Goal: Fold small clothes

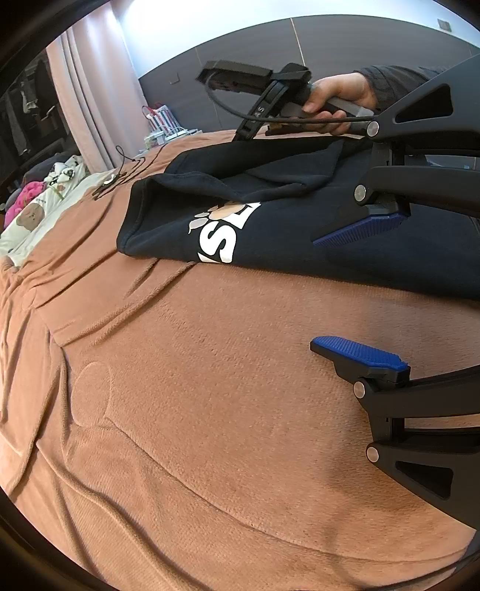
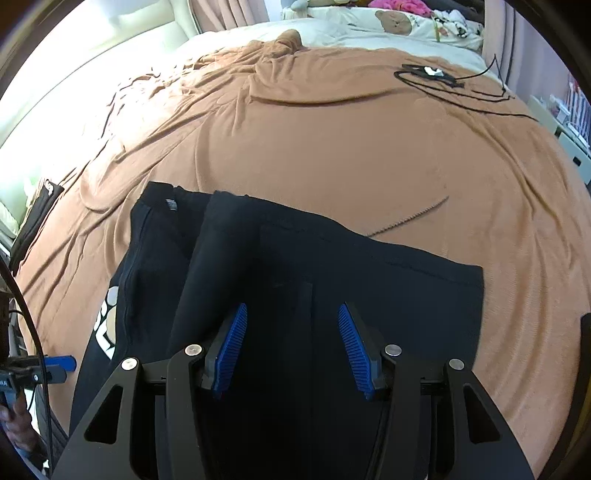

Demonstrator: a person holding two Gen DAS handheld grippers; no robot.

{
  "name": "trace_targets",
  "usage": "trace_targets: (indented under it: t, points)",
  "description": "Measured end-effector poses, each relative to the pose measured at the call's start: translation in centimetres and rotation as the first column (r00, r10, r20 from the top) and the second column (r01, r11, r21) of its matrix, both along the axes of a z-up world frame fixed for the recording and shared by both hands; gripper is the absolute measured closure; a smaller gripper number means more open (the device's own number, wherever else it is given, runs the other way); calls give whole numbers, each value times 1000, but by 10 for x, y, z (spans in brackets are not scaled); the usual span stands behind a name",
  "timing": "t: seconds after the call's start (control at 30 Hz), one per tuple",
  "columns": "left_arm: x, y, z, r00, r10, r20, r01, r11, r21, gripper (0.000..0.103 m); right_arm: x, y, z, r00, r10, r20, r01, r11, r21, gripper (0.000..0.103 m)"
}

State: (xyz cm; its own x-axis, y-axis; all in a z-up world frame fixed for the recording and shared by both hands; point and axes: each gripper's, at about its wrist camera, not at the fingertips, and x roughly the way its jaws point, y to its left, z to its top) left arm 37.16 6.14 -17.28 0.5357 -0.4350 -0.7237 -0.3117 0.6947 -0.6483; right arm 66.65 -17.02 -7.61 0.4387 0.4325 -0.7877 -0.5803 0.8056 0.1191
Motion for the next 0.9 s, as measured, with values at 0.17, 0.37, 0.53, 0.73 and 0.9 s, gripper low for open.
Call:
trace_targets:
  t: [0.17,0.37,0.53,0.73,0.9]
  points:
    - [2,0,1,1000,0,-3,0,1000,2,50,17,14,-10,998,8,-58,-10,999,-42,81]
    - [5,-1,2,1000,-4,-4,4,1000,8,50,17,15,-3,999,-1,-36,0,999,-45,102]
    - [6,-3,2,1000,-5,-1,5,1000,4,50,11,-3,16,999,-34,14,34,999,-37,103]
    - [8,-8,5,1000,-16,8,16,1000,4,50,7,-31,38,991,-120,66,122,992,-30,103]
    - [10,-10,5,1000,-24,9,23,1000,12,50,6,-53,51,974,-208,95,209,978,2,103]
